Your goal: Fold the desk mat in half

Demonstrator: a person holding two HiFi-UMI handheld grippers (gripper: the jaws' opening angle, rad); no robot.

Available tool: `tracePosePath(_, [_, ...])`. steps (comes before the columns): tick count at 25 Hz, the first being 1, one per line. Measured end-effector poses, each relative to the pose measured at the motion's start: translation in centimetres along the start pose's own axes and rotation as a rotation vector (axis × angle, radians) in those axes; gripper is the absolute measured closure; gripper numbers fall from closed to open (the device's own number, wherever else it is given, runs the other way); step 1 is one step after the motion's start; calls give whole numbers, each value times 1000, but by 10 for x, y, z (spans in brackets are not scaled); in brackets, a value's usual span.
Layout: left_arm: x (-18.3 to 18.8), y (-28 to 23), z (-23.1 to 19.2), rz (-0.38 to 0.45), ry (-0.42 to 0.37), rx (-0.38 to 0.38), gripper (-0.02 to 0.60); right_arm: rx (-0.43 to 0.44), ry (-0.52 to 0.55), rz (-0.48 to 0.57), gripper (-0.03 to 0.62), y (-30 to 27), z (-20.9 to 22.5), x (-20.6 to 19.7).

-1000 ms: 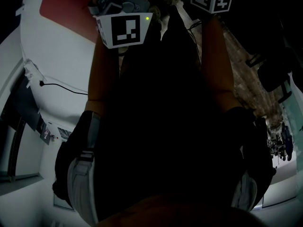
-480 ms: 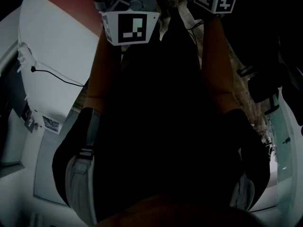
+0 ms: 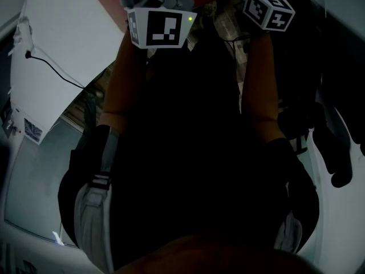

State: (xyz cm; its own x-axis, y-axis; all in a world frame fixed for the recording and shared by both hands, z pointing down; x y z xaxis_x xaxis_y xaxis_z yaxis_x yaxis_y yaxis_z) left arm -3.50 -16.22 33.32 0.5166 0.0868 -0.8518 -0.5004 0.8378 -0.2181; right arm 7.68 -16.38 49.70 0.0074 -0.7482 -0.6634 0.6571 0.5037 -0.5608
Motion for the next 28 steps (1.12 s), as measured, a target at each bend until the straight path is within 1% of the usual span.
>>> tracePosePath(4, [-3, 11, -15, -33, 1, 60, 574, -17, 110, -17, 553, -1, -10, 8])
tracePosePath(7, [-4, 17, -23, -53, -6, 99, 574, -7, 165, -16, 554, -2, -16, 17])
tracePosePath(13, [1, 21, -38, -95, -7, 199, 574, 76, 224, 7, 554, -7, -28, 45])
tracePosePath(19, [12, 21, -56, -109, -16, 285, 574, 132, 291, 13, 554, -15, -38, 72])
tracePosePath(24, [18, 18, -63, -118, -28, 326, 574, 170, 341, 18, 554, -15, -44, 89])
tracePosePath(28, [16, 21, -67, -131, -23, 345, 574, 203, 390, 26, 554, -15, -60, 97])
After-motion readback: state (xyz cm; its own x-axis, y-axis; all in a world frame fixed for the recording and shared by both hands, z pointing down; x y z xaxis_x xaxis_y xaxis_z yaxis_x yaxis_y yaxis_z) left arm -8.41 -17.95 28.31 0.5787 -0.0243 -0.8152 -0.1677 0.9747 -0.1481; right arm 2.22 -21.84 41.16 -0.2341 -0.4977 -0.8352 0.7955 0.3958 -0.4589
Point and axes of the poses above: the fingertips, and each gripper's own axes: y backward along the fingers, z to its right, x out of its top, the point moved 3 cm from there along y, backward along the fingers, and after that the axes turned 1 degree about -y, right-handed, at the moved point
